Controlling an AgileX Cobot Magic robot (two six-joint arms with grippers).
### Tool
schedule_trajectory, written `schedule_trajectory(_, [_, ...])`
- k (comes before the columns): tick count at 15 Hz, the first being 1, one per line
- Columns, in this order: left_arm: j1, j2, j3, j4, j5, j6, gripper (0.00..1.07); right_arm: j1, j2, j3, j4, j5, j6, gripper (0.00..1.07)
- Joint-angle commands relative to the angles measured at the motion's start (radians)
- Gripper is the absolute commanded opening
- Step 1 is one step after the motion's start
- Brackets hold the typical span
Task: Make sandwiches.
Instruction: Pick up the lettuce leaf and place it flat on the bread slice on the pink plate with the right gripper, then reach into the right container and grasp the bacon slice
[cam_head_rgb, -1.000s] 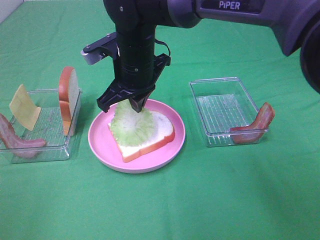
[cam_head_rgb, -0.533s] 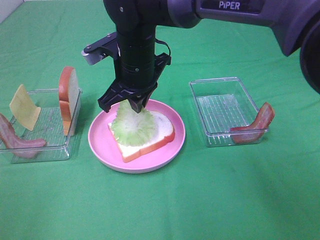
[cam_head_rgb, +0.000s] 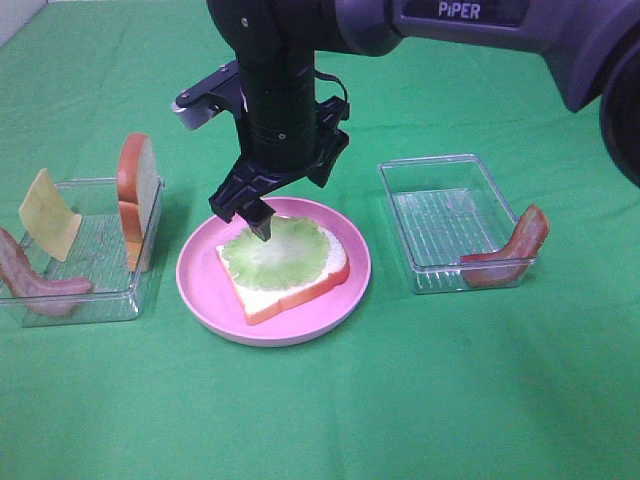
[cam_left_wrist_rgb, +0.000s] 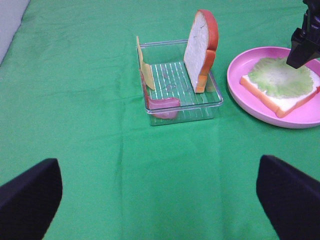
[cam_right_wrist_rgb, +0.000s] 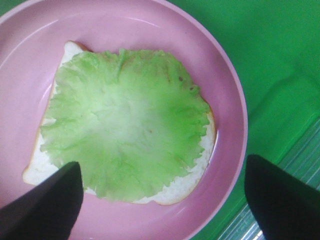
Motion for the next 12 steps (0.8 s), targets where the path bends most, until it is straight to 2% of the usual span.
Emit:
schedule_trajectory(1, [-0.004,0.000,0.002,0.004,0.002,-0.004,1.00,-0.003,-0.007,-0.002,-0.010,0.031,0.024,0.87])
schedule_trajectory(4, [-0.004,0.000,0.002,0.004,0.002,-0.004,1.00,-0.022,-0.042,-0.003,-0.003,0.078,0.023,0.86])
schedule_trajectory(6, [-0.004,0.000,0.002,0.004,0.002,-0.004,1.00,-0.076,-0.082,-0.003,-0.003,0.101,0.023,0.86])
schedule_trajectory(8, [-0.004,0.000,0.002,0.004,0.002,-0.004,1.00,-0.203,-0.149,-0.003,0.016,0.162,0.023,0.86])
schedule_trajectory(9, [-0.004,0.000,0.002,0.004,0.002,-0.004,1.00,-0.229,-0.158,-0.003,0.021,0.176,0.023,0.86])
schedule_trajectory(12, [-0.004,0.000,0.002,0.004,0.002,-0.004,1.00,-0.384,-0.188,-0.002,0.064,0.228,0.026,0.86])
